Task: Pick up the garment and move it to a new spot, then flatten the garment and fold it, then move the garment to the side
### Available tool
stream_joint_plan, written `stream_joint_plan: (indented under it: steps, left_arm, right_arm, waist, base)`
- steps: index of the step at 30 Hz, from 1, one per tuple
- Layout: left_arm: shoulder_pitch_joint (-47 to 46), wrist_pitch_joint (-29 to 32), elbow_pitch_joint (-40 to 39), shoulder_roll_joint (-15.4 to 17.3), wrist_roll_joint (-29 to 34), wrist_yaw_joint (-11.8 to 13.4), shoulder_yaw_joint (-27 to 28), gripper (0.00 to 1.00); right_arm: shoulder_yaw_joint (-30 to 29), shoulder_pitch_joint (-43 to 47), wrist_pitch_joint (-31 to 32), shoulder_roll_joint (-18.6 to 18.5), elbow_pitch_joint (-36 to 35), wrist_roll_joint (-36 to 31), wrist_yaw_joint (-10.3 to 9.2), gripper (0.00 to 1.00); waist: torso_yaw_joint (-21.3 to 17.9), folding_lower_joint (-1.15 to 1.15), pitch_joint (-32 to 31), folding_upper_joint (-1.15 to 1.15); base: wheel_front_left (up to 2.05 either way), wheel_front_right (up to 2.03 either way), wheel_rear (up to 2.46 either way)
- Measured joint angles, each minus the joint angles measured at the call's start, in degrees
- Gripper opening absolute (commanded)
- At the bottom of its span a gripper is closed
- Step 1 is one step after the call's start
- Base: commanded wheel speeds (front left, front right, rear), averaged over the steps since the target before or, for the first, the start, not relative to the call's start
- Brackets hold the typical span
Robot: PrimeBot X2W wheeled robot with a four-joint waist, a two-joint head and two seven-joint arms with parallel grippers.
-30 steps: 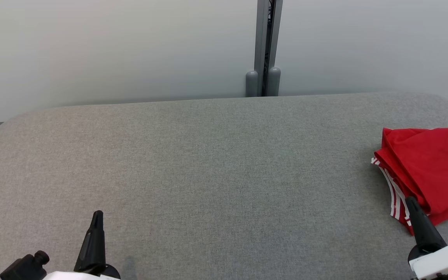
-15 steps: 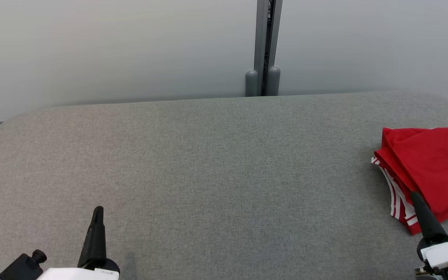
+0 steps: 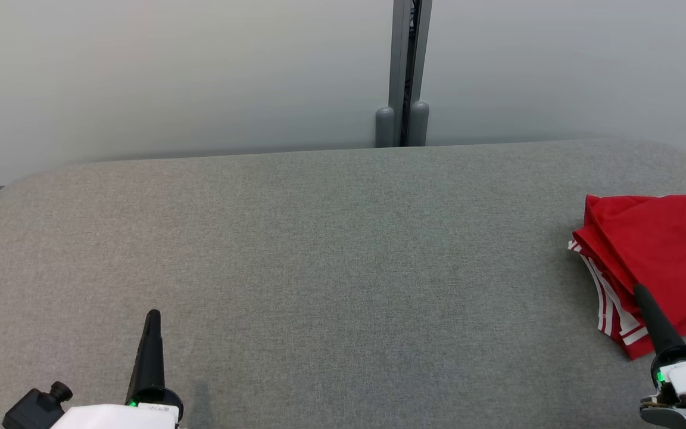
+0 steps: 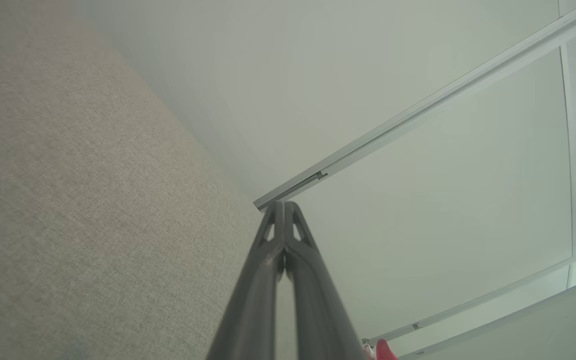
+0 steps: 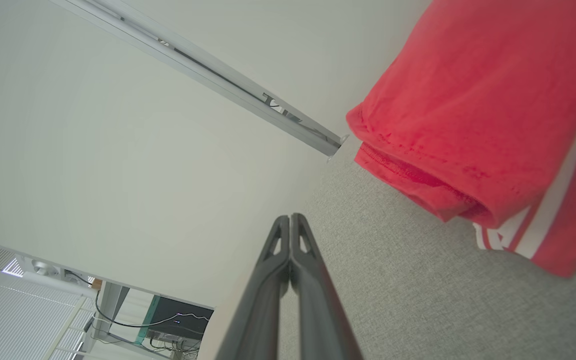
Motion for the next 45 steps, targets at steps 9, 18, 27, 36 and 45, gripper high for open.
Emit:
stream_joint_plan:
  steps: [9, 18, 27, 36, 45]
  left_arm:
    - [-1.01, 0.19, 0.29, -0.55, -4.44, -0.53, 0.00, 0.00]
    - [-1.19, 0.19, 0.49, -1.30, -8.16, -1.09, 0.01, 0.00]
    - [-2.10, 0.23, 0.70, -1.74, -11.95, -1.59, 0.01, 0.00]
    - [-2.45, 0.24, 0.98, -2.40, -17.29, -2.44, 0.00, 0.00]
    - [-3.24, 0.24, 1.14, -3.05, -20.56, -2.85, 0.01, 0.00]
  right_arm:
    - [-0.87, -1.37, 1.30, -0.21, 1.78, 5.12, -0.01, 0.00]
    - [-1.47, -2.50, 2.34, -0.32, 3.33, 9.38, -0.01, 0.00]
    - [-2.45, -3.59, 3.37, -0.42, 5.00, 13.71, -0.01, 0.00]
    - [-3.47, -5.12, 4.82, -0.51, 7.03, 19.37, -0.01, 0.00]
    - [-4.33, -6.14, 5.84, -0.55, 8.42, 22.99, -0.01, 0.00]
  waist:
    - [-0.04, 0.00, 0.06, 0.00]
    - [-0.07, 0.00, 0.11, 0.00]
    - [-0.11, 0.00, 0.17, 0.00]
    - [-0.16, 0.00, 0.25, 0.00]
    - [-0.20, 0.00, 0.30, 0.00]
  base:
    - [0.00, 0.00, 0.00]
    - [0.00, 0.00, 0.00]
    - [0.00, 0.00, 0.00]
    - [0.00, 0.00, 0.00]
    - [0.00, 0.00, 0.00]
